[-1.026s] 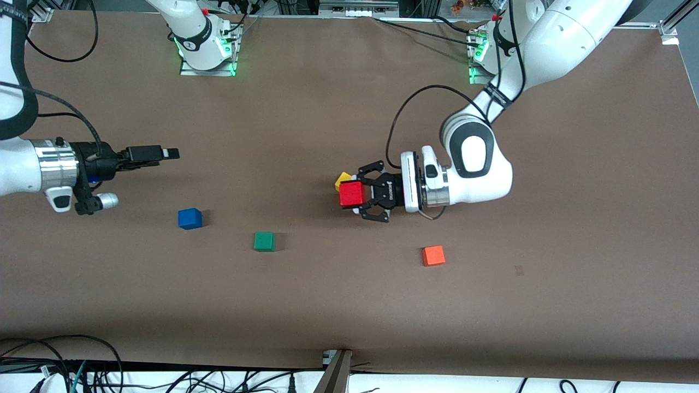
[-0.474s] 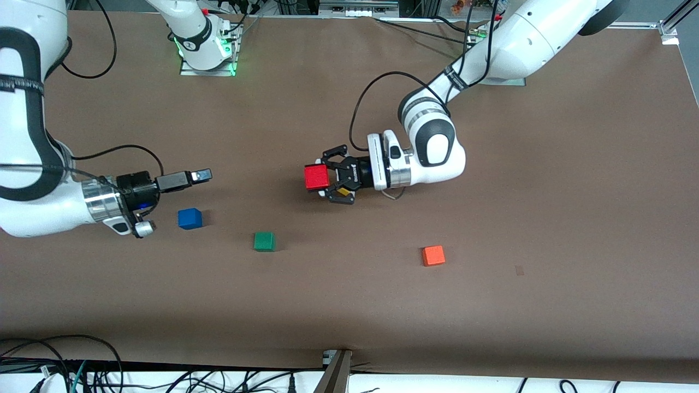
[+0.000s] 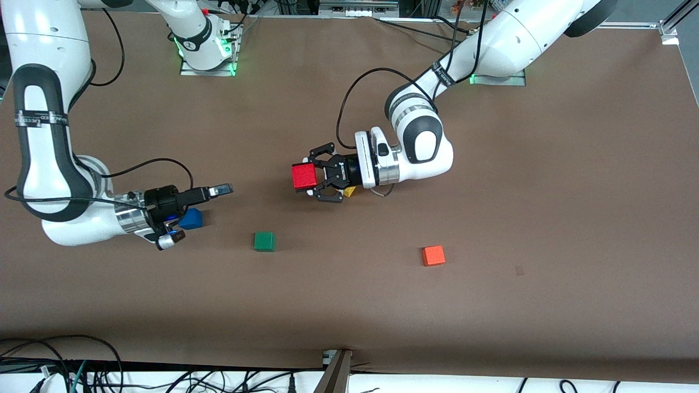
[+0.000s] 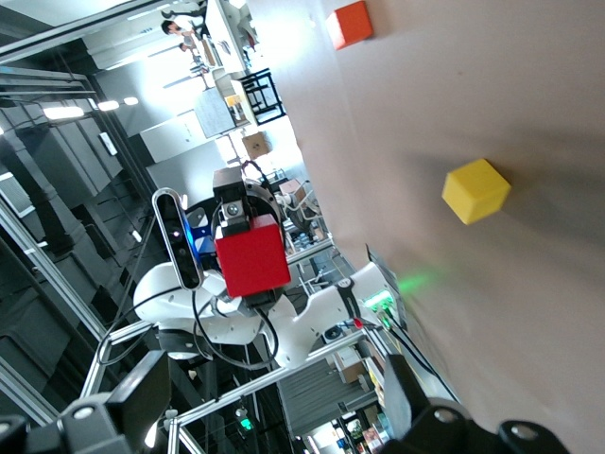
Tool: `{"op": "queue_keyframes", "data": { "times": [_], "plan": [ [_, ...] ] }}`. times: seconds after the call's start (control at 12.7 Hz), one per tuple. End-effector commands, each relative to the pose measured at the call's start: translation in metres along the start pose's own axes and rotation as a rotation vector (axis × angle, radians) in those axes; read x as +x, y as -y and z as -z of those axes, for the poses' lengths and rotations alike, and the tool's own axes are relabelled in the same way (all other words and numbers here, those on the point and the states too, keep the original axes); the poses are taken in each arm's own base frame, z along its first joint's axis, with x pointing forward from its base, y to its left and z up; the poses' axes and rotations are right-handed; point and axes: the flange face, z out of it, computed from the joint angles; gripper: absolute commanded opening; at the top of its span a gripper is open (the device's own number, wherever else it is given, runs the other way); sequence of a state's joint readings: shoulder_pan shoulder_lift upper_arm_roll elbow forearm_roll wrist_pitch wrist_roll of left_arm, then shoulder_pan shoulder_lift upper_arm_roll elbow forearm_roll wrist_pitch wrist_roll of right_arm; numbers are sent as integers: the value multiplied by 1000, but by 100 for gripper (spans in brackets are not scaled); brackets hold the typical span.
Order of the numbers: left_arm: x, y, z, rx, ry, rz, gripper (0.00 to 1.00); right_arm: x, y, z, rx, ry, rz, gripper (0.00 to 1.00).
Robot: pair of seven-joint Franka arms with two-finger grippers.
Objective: Pass red block to right arm, stack on blue
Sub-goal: 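Hold the red cube while the right gripper reaches to grasp it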
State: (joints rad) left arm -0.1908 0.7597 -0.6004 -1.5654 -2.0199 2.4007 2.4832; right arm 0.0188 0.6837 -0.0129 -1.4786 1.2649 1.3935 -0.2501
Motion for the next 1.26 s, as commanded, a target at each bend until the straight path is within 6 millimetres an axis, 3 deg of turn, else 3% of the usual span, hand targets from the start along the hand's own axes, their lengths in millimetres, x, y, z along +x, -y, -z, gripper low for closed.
{"op": "queue_keyframes", "data": {
  "times": [0.0,0.55,1.18],
  "plan": [
    [5,2,-8,21,-26,-12,0,3,3,-28,48,-14,35,100],
    [9,3,-7,34,-38,2,0,15,19,-94,117,-61,44,100],
    [9,3,-7,34,-40,5,0,6,29,-125,118,-69,39,100]
  ]
}}
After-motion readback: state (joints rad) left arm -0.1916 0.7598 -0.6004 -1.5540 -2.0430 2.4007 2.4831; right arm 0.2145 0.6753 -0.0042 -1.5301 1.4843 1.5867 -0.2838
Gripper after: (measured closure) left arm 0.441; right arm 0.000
